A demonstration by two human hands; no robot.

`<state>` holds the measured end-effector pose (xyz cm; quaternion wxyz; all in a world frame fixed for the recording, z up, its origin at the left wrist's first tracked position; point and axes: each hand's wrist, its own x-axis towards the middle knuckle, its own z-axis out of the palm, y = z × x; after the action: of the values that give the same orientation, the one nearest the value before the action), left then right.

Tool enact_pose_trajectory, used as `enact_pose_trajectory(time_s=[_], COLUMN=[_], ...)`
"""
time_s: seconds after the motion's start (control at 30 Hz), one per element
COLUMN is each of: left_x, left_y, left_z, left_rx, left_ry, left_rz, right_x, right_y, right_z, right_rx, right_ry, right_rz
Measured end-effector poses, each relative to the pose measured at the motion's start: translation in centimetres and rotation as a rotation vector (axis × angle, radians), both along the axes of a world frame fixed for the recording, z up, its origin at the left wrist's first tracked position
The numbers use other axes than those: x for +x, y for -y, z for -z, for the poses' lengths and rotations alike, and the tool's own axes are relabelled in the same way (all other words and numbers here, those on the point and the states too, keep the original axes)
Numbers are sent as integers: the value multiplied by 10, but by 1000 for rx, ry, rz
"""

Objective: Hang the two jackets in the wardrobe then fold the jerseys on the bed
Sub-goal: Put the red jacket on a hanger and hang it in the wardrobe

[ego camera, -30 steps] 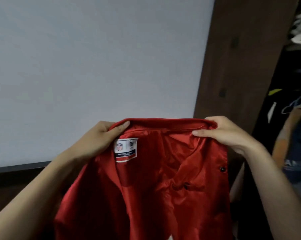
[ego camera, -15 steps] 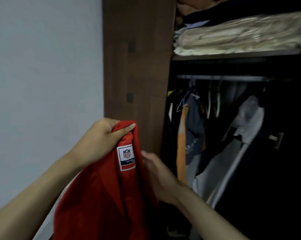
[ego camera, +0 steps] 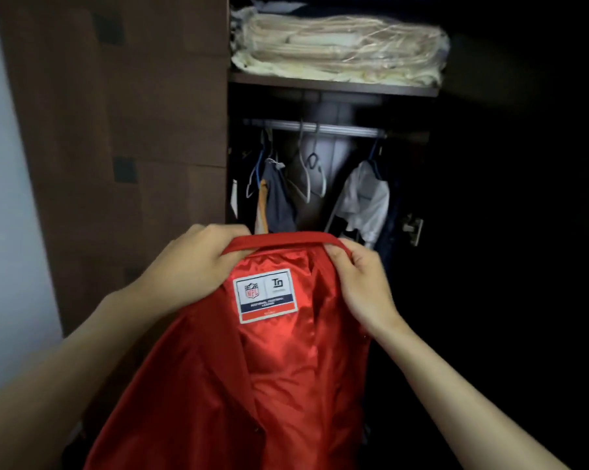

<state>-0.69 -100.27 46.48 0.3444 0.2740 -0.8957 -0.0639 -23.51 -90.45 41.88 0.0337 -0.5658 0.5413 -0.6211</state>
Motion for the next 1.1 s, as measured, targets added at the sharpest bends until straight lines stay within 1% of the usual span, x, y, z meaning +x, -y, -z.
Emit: enact_pose_trajectory(time_s=[0.03,0.07,0.1,0.13,0.17,0.2,0.3,0.33,0.4,0.5,0.57,0.63,0.67,0.73,0.8,0.87,0.9,0.93,0.97,1.03,1.1], left_x=[0,-2,-5,-8,-13,-19,-42,-48,-62,-85,-101,-116,-122,-128,-123,-110,-103,-98,-94,-92,-98], left_y=[10,19,28,36,44,50,57,57,62,70,74,76,77,80,94,111,120,128,137,150,154], left_z=[8,16,24,32,39,44,54,56,55,40,25,12,7,1,5,15,21,26,31,35,25], left_rx=[-1,13,25,37,67,146,471,519,520,525,454,408,423,517,588,659,661,622,543,364,287], left_ry=[15,-10,-63,-122,-185,-237,-360,-405,-463,-504,-441,-355,-301,-165,9,82,83,32,-41,-174,-228], left_rz=[-28,-44,-54,-64,-66,-56,38,41,-5,-3,19,82,124,202,179,169,164,137,75,-54,-76], right_x=[-8,-17,-23,-28,-30,-32,-37,-43,-61,-106,-141,-169,-180,-195,-199,-195,-192,-191,-190,-193,-203], right_y=[-5,-8,-9,-8,-4,1,22,29,39,57,73,89,98,115,128,133,134,137,140,149,161], right_z=[-12,-23,-34,-43,-51,-56,-55,-53,-50,-47,-42,-38,-35,-32,-33,-37,-40,-41,-44,-47,-48], right_rx=[-11,-19,-33,-53,-77,-95,-110,-119,-105,25,129,157,133,75,12,-43,-59,-68,-54,33,126], right_ry=[-161,-329,-443,-478,-475,-466,-454,-448,-446,-516,-544,-486,-430,-327,-248,-233,-246,-258,-263,-245,-223], right_rz=[112,216,312,374,403,407,389,393,406,456,413,297,261,245,259,313,350,371,377,326,260])
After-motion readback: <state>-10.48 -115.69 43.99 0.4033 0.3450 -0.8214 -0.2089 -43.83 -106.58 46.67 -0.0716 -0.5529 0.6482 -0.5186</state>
